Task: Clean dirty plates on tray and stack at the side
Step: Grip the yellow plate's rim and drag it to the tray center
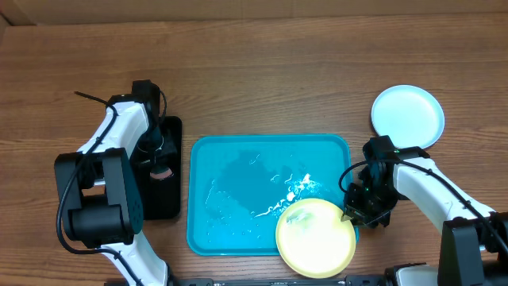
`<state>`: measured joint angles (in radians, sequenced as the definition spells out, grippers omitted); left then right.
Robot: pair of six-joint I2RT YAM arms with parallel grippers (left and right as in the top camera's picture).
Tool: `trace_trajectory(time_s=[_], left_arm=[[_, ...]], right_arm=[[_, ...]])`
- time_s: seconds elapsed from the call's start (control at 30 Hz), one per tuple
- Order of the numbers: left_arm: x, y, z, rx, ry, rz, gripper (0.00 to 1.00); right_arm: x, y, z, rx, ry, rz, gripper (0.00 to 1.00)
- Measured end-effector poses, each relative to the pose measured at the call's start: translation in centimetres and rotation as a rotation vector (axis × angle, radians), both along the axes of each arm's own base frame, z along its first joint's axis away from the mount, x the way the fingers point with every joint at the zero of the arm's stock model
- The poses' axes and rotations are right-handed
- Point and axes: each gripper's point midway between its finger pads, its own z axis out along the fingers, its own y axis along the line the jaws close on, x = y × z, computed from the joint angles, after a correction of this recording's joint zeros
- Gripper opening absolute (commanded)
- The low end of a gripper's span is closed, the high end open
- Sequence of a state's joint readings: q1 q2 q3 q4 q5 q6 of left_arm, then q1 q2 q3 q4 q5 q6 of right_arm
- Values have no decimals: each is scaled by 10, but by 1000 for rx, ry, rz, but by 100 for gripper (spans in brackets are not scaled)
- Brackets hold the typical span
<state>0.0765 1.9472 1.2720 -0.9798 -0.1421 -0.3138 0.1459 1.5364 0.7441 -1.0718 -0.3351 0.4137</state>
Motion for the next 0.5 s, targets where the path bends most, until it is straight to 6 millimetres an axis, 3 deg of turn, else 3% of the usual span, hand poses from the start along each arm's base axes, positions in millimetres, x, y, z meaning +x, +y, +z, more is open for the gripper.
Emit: trace_trajectory(time_s=[0.27,0.5], left_arm=[[-1,0,0,0,3,0,4],[-1,0,0,0,4,-1,4]], right_arm=[[30,7,-4,36,-127,-3,23],[67,15,-4,84,-302,46,45]])
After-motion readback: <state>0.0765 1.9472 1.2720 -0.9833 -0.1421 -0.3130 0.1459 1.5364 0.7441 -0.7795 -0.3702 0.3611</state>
